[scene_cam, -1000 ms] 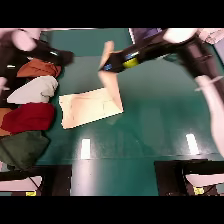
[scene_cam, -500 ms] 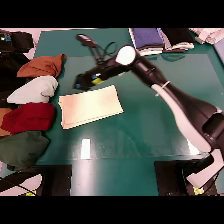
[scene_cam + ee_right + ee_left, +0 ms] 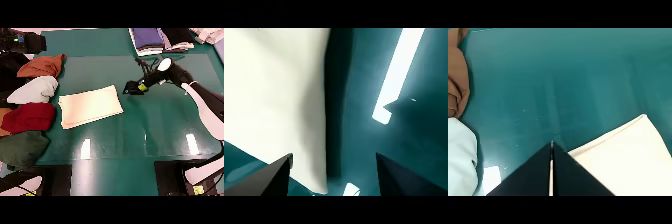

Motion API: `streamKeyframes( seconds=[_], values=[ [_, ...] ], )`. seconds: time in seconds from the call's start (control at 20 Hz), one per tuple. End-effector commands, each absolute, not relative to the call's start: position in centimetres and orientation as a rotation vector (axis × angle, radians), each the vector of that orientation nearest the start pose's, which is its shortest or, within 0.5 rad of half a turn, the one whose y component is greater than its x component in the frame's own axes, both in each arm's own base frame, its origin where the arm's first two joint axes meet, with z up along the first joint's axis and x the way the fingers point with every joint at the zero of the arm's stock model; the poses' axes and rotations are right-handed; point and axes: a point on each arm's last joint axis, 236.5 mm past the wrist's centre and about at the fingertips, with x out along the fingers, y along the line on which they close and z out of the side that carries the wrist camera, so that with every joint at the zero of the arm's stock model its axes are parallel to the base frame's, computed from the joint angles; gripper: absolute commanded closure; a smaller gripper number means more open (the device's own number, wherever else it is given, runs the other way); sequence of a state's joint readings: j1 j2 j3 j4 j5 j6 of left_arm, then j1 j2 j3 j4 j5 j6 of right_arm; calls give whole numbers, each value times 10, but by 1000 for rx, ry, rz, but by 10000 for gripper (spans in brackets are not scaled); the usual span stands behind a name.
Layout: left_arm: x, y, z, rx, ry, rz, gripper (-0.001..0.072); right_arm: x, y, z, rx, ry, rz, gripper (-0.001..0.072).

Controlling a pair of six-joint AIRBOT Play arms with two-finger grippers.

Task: Fold the shirts.

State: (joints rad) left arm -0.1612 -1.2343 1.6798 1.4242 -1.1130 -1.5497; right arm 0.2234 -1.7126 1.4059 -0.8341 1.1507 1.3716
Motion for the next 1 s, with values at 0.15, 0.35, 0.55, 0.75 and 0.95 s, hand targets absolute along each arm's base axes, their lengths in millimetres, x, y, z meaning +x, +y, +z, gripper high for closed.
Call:
streamKeyframes(
  seconds=[0.15,0.35,0.55,0.75,0.95],
  values=[
    [453,-111,242,-33,690,-284,678,413,328,-70,568,1460,787,117],
    [449,-116,239,-47,707,-301,678,417,381,-78,535,1441,881,388],
    [446,-131,241,-68,707,-349,679,443,387,-47,478,1318,910,696],
    [431,-176,242,-12,703,-451,679,487,281,-1,329,1193,697,696],
    [419,-211,246,12,681,-527,679,498,112,44,333,1100,388,696]
  ],
)
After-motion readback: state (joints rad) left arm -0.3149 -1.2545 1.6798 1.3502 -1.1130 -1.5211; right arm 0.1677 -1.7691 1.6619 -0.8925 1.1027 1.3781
